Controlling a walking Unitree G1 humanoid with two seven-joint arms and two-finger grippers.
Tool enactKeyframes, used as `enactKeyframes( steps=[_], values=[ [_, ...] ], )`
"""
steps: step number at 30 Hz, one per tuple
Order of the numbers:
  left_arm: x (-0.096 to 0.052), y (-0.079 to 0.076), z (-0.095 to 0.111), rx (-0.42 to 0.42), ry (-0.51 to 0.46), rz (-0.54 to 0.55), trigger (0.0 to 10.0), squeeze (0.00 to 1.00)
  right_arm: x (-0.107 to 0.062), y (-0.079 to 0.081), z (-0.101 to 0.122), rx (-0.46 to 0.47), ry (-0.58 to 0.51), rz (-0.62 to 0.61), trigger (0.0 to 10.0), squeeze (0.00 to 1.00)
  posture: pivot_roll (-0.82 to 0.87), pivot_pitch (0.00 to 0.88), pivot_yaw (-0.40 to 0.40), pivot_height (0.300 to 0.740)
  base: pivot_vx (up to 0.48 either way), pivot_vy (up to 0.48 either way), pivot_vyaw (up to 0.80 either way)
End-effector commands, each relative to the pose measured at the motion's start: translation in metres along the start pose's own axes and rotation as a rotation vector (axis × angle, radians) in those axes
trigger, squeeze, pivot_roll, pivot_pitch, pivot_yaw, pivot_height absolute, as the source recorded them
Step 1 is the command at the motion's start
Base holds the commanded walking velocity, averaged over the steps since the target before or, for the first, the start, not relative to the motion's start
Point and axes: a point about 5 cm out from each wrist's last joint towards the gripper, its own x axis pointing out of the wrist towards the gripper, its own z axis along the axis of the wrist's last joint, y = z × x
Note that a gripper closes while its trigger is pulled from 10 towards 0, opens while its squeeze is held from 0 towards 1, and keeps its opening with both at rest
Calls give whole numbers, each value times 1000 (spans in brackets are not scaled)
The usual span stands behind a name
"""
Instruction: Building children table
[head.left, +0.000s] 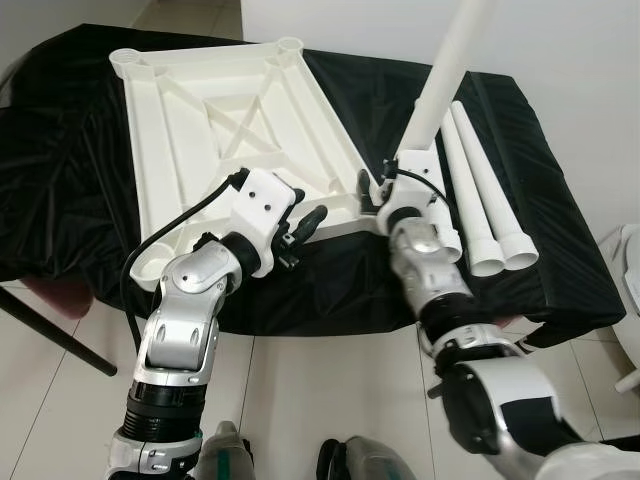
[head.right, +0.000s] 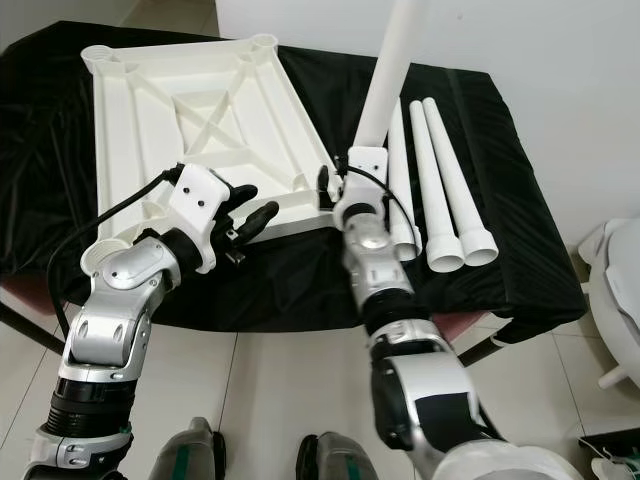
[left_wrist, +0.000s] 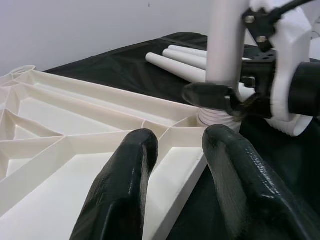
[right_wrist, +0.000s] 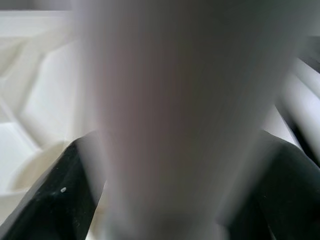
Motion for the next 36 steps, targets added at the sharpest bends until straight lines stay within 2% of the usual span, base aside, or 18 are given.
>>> enactKeyframes(
  steps=[1, 6, 7, 10, 16, 20, 22, 24, 26, 27, 28, 29, 31, 32, 33, 34, 35, 36],
  values=[
    [0, 7, 2, 16, -4, 149, 10000, 0, 0, -2, -3, 12, 17, 33, 10000, 0, 74, 27, -74, 740, 0, 0, 0],
    [0, 7, 2, 17, -6, 148, 10000, 0, 1, -18, 2, -31, 0, 150, 10000, 0, 72, 22, -71, 740, 0, 0, 0],
    [0, 6, 2, 17, -6, 146, 10000, 0, 1, -24, 3, -63, 4, 196, 10000, 0, 72, 23, -72, 740, 0, 0, 0],
    [1, 5, 2, 19, -5, 138, 10000, 0, 1, -27, 5, -87, -1, 247, 10000, 0, 72, 23, -72, 740, 0, 0, 0],
    [1, -2, -1, 15, 11, 79, 10000, 0, 0, -26, 5, -113, 16, 378, 10000, 0, 73, 21, -70, 740, 0, 0, 0],
    [1, -7, -3, 12, 20, 57, 10000, 0, -1, -25, 5, -119, 13, 409, 10000, 0, 74, 20, -67, 740, 0, 0, 0],
    [2, -15, -7, 3, 38, 24, 10000, 0, -2, -23, 5, -122, 5, 447, 10000, 0, 76, 19, -64, 740, 0, 0, 0],
    [2, -15, -7, 3, 38, 24, 10000, 0, -2, -23, 5, -122, 5, 447, 10000, 0, 76, 19, -64, 740, 0, 0, 0],
    [3, -21, -8, -9, 46, -3, 10000, 0, -1, -22, 5, -118, 5, 451, 10000, 0, 78, 20, -62, 740, 0, 0, 0],
    [4, -24, -8, -13, 48, -14, 10000, 0, -1, -23, 5, -116, 5, 452, 9059, 0, 79, 21, -62, 740, 0, 0, 0],
    [4, -24, -8, -13, 48, -14, 10000, 0, -1, -23, 5, -116, 5, 452, 9059, 0, 79, 21, -62, 740, 0, 0, 0],
    [4, -29, -8, -13, 48, -29, 10000, 0, 0, -23, 6, -115, 3, 455, 7137, 0, 81, 25, -62, 740, 0, 0, 0],
    [4, -29, -8, -13, 48, -29, 10000, 0, 0, -23, 6, -115, 3, 455, 7137, 0, 81, 25, -62, 740, 0, 0, 0],
    [4, -29, -8, -12, 49, -32, 10000, 0, 0, -24, 6, -116, 3, 455, 4863, 0, 81, 25, -62, 740, 0, 0, 0],
    [4, -29, -8, -12, 49, -32, 10000, 0, 0, -24, 6, -116, 3, 455, 4863, 0, 81, 25, -62, 740, 0, 0, 0],
    [4, -30, -8, -10, 49, -33, 10000, 0, 0, -25, 7, -116, 6, 456, 3529, 0, 84, 27, -63, 740, 0, 0, 0],
    [4, -31, -8, -7, 50, -35, 10000, 0, 1, -28, 6, -112, 20, 440, 0, 0, 86, 28, -62, 740, 0, 0, 0],
    [4, -31, -8, -7, 50, -35, 10000, 0, 1, -28, 6, -112, 20, 440, 0, 0, 86, 28, -62, 740, 0, 0, 0]
  ],
)
